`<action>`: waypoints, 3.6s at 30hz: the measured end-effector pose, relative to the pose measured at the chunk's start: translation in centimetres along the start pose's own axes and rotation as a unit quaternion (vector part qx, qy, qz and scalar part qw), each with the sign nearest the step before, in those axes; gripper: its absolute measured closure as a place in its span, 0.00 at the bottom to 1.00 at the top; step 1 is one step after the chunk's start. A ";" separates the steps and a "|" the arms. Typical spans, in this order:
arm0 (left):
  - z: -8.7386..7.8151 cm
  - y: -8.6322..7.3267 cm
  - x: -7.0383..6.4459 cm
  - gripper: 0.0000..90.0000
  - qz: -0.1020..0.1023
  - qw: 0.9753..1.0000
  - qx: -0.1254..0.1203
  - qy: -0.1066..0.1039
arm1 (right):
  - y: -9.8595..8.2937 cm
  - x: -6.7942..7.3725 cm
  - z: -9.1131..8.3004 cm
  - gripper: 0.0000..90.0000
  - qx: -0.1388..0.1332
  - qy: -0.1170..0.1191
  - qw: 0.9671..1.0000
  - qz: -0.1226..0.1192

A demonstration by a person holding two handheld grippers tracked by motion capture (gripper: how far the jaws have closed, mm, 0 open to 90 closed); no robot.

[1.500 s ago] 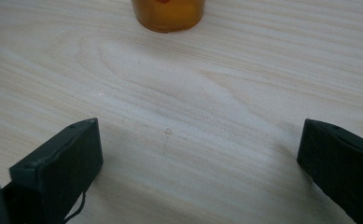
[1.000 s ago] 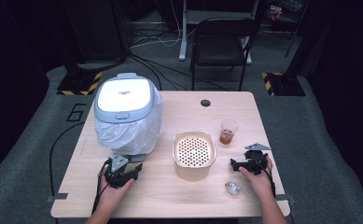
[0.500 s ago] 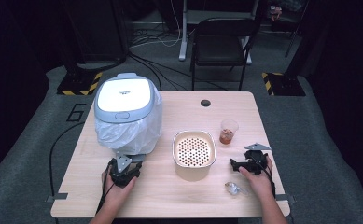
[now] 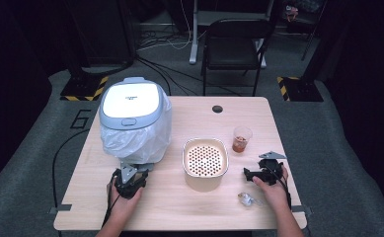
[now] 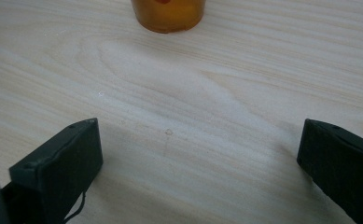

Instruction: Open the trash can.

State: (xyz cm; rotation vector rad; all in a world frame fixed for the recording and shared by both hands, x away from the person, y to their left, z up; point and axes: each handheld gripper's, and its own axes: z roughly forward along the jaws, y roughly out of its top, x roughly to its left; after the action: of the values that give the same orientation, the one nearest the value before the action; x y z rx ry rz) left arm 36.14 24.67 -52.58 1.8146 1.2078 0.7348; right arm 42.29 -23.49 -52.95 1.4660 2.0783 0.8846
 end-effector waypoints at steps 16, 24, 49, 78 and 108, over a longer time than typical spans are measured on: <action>0.2 0.2 -0.1 0.70 0.015 1.000 -0.001 0.024 | 0.0 0.0 0.0 0.00 -0.001 0.000 1.000 -0.001; 0.3 0.2 -0.2 0.70 0.014 1.000 0.005 0.022 | 0.0 0.0 0.0 0.00 0.000 -0.001 1.000 0.001; 1.2 0.4 -1.4 0.70 0.108 0.991 0.059 0.059 | 0.0 0.1 0.0 0.00 0.001 -0.004 1.000 0.002; 1.3 0.1 -2.0 0.70 0.145 0.985 0.063 0.075 | 1.7 3.0 -4.2 0.40 0.002 0.056 0.998 -0.040; 1.4 0.0 -2.3 0.70 0.158 0.982 0.063 0.087 | -2.9 7.5 -9.7 0.38 0.006 0.114 0.986 -0.118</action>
State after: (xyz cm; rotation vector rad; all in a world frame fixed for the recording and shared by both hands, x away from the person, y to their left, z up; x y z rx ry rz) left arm 36.43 22.06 -53.30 2.1130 1.1077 1.0342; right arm 31.33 -19.51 -48.28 1.1373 2.3674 0.9827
